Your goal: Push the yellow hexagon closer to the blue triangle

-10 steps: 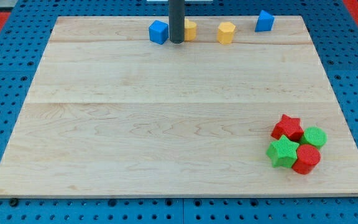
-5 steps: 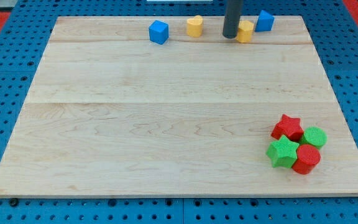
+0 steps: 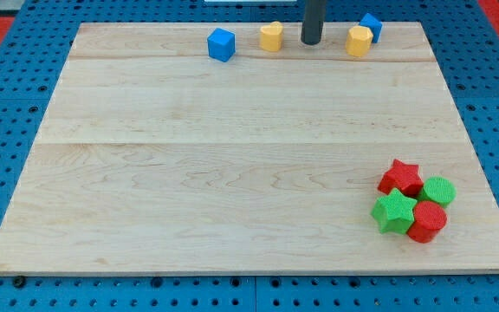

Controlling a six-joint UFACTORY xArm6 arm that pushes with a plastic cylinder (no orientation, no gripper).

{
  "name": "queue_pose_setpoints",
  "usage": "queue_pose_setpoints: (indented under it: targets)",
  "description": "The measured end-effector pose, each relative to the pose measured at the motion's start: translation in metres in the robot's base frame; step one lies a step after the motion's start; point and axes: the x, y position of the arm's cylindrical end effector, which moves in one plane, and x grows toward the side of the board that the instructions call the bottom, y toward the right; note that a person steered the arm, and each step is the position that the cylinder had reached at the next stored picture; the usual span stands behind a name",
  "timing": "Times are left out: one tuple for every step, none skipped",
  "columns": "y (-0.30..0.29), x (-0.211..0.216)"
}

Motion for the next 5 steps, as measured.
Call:
queue_pose_setpoints:
  targets:
    - [0.001,-0.007]
    - [0.001,-0.005]
    - [0.002,-0.003]
    - [0.011,-0.002]
    - [0.023,0.001]
